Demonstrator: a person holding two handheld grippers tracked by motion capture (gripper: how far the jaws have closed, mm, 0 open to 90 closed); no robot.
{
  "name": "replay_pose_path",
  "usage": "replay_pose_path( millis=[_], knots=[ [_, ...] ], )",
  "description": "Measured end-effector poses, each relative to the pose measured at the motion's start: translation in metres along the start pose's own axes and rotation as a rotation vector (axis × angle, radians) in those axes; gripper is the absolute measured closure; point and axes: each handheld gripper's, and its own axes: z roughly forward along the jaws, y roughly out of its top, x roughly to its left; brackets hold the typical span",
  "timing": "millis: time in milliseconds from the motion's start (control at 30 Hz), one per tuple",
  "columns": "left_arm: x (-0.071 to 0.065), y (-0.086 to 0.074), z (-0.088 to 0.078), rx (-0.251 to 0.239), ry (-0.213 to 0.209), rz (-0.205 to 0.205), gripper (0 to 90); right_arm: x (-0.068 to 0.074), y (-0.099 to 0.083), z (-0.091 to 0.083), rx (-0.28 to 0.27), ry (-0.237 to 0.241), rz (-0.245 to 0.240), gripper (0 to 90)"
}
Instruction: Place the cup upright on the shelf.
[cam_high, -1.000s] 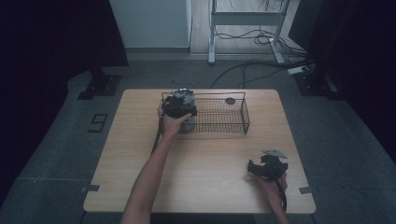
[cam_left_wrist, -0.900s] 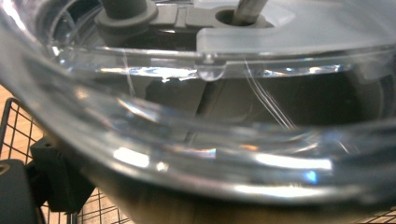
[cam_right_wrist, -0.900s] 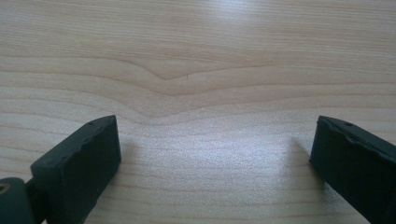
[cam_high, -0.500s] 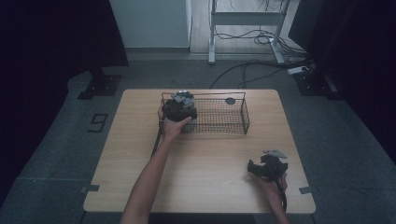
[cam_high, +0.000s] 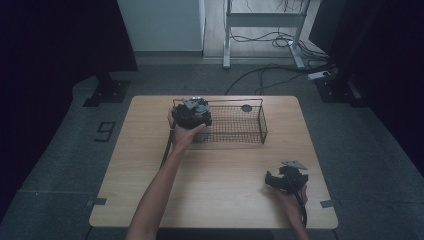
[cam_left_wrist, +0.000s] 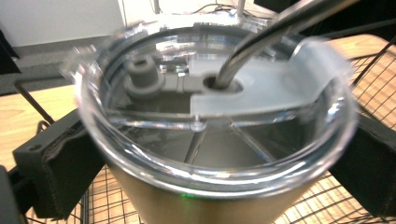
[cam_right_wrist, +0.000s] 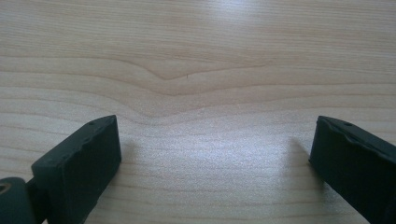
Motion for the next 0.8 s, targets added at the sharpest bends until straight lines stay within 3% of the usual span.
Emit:
replay_pose_path(
  millis=[267,433,600,800],
  knots=[
    [0.004,0.002,-0.03,-0.027,-0.007,0.023,0.0,0.0,0.0,0.0,0.0,0.0,0.0,1.8],
    [0.009,-0.003,-0.054,-0.038,-0.045,0.007,0.0,0.0,0.0,0.0,0.0,0.0,0.0,1.8],
    [0.01,-0.015,-0.077,-0.024,-0.095,-0.017,0.5,0.0,0.0,0.0,0.001,-0.002,-0.001,1.9],
    [0.011,-0.037,-0.106,-0.021,-0.133,0.002,1.5,0.0,0.0,0.0,0.0,-0.002,0.001,1.9]
  ],
)
